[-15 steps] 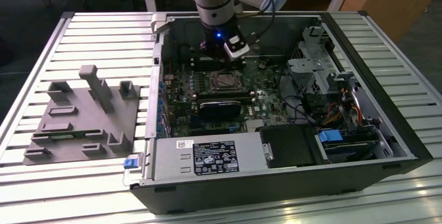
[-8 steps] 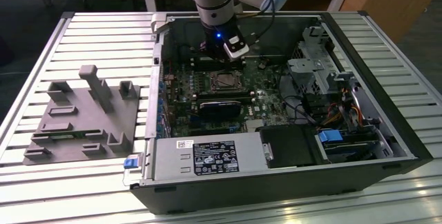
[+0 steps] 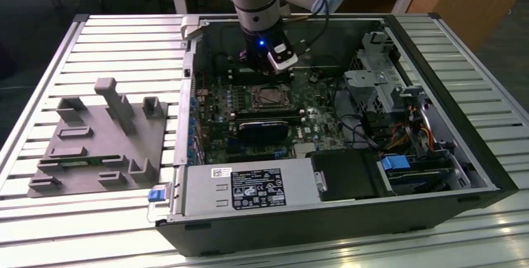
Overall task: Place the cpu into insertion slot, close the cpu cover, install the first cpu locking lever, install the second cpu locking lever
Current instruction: 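Install the first cpu locking lever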
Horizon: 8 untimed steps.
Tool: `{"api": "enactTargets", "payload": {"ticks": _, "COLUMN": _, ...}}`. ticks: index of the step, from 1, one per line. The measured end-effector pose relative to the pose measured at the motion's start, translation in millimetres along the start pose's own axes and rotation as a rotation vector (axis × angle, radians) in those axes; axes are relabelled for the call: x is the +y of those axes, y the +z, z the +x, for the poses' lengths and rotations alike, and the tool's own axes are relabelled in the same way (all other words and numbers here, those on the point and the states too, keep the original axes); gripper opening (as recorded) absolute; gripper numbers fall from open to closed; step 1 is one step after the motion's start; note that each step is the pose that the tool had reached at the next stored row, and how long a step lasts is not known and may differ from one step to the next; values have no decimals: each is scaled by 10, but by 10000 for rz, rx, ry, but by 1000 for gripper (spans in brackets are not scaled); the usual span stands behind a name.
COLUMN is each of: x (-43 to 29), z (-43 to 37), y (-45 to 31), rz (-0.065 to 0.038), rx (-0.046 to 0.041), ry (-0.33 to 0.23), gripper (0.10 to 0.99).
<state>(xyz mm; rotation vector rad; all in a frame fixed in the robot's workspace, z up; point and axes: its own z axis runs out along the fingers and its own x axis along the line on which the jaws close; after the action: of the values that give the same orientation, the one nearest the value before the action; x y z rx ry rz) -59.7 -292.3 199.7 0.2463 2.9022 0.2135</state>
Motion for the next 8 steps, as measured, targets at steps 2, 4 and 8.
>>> {"api": "enactTargets", "payload": {"ticks": 2, "x": 0, "z": 1, "y": 4, "rz": 2, "rx": -2, "ry": -1, "gripper": 102}}
{"api": "enactTargets", "payload": {"ticks": 4, "x": -1, "z": 2, "y": 9, "rz": 8, "rx": -2, "ry": -2, "gripper": 102}}
{"api": "enactTargets", "payload": {"ticks": 8, "x": -5, "z": 4, "y": 20, "rz": 23, "rx": -4, "ry": -5, "gripper": 102}}
